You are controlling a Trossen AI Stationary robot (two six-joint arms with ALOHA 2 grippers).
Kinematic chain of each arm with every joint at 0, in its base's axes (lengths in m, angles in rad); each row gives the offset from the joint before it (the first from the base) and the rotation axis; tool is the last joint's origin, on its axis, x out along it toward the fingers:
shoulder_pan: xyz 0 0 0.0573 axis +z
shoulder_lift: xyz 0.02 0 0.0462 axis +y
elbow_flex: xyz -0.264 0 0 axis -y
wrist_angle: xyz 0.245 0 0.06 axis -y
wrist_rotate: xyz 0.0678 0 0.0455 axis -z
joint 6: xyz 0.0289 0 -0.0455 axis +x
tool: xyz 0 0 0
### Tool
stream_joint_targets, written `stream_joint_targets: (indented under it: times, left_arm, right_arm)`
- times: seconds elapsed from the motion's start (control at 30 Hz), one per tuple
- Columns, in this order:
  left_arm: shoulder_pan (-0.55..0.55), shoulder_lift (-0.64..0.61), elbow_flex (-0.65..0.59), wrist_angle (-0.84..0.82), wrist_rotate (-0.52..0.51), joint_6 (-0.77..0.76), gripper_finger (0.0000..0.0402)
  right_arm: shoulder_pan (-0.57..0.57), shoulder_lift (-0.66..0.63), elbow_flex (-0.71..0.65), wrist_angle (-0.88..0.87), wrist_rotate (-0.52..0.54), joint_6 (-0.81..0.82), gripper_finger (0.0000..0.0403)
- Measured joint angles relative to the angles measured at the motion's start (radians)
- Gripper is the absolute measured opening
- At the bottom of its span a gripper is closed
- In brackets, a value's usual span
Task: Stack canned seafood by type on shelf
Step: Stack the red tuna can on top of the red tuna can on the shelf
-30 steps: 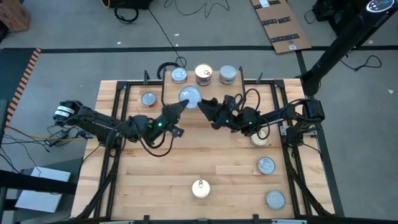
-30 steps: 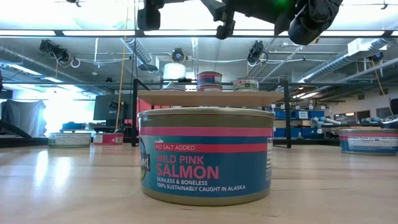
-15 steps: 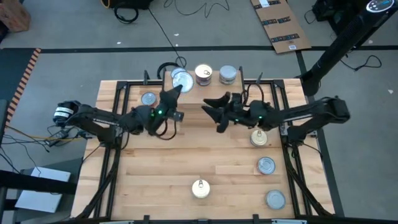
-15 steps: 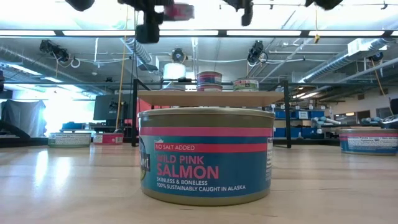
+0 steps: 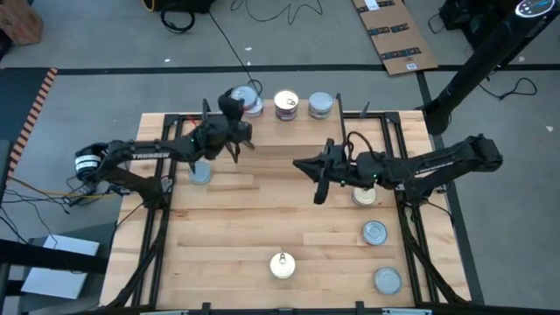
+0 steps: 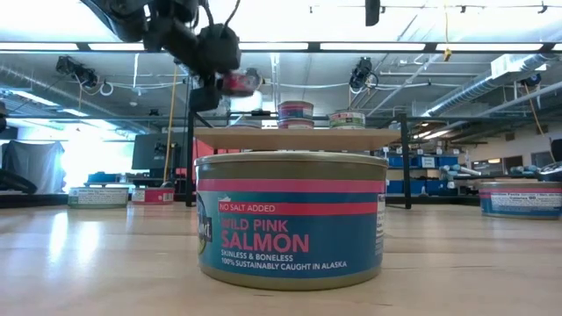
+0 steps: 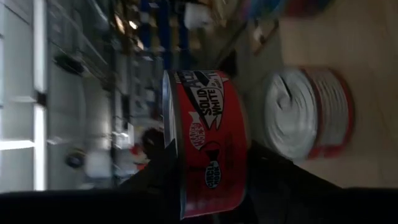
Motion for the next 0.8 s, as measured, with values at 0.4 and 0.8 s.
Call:
stream_joint_targets:
  times: [0.4,0.8]
  left_arm:
    - [0.083,0.003,0.118,-0.229,0.192,-0.208,0.0143]
    - [0.068,0.12,0.296,-0.459,0.195,-0.332,0.0143]
  right_arm:
    - [0.003,0.018,0.0,0.009,0.019,-0.003,0.0011]
    - [0.006,0.018,0.0,0.012,0.017,-0.027,0.0012]
